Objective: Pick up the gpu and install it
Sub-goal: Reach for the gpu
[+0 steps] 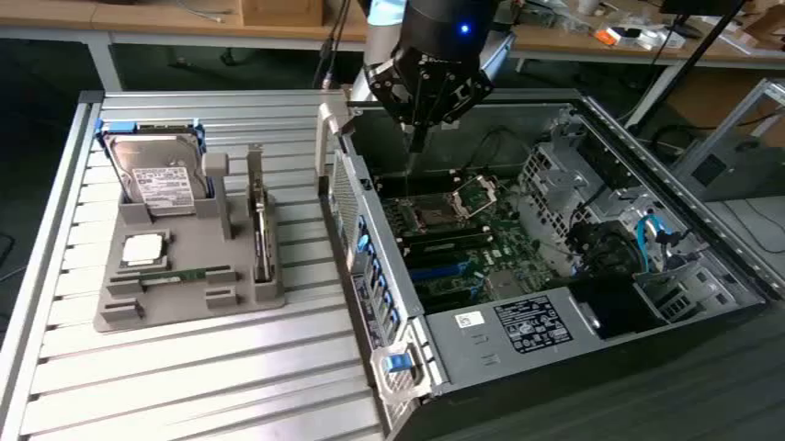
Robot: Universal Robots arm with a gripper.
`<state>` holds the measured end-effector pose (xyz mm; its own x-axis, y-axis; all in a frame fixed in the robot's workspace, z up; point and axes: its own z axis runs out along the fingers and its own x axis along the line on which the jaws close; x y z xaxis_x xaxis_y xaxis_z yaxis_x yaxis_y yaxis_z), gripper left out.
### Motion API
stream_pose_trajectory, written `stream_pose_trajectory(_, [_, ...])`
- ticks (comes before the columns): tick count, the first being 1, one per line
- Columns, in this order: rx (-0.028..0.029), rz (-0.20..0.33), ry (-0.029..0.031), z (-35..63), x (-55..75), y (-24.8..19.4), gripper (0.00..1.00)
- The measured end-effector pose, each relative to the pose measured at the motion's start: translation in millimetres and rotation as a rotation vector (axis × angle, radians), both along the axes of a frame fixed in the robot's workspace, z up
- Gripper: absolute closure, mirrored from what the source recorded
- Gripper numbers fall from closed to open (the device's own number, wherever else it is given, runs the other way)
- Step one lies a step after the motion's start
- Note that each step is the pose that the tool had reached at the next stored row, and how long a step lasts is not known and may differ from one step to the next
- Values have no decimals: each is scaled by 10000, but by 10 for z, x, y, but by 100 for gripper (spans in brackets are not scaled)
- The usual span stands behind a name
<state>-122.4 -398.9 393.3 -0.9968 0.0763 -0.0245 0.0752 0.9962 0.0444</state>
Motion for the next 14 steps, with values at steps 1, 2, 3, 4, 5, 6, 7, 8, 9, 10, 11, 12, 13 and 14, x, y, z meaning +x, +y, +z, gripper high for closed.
stream_pose_trajectory(1, [1, 0, 0, 0, -23, -1, 89])
stream_pose_trajectory(2, [0, 2, 0, 0, -66, 0, 89])
stream_pose_trajectory(3, [0, 2, -1, 0, -87, 0, 89])
stream_pose_trajectory(4, [0, 1, -1, 0, -105, 0, 89])
stream_pose_trajectory(5, [0, 0, -2, -1, -118, 0, 89])
stream_pose_trajectory(6, [0, 0, -2, -1, -131, 0, 89])
stream_pose_trajectory(7, [1, 1, -2, -1, -157, 0, 89])
stream_pose_trajectory(8, [0, 1, -2, -1, -181, 0, 89])
stream_pose_trajectory(9, [0, 1, -2, -1, -198, 0, 89])
stream_pose_trajectory(10, [0, 1, -1, -1, -210, 0, 89])
stream_pose_trajectory(11, [0, 2, -2, -1, -225, 0, 89])
stream_pose_trajectory(12, [0, 2, -2, -1, -238, 0, 89])
stream_pose_trajectory(13, [0, 1, -2, -1, -254, 0, 89])
stream_pose_trajectory(14, [0, 1, -2, -1, -271, 0, 89])
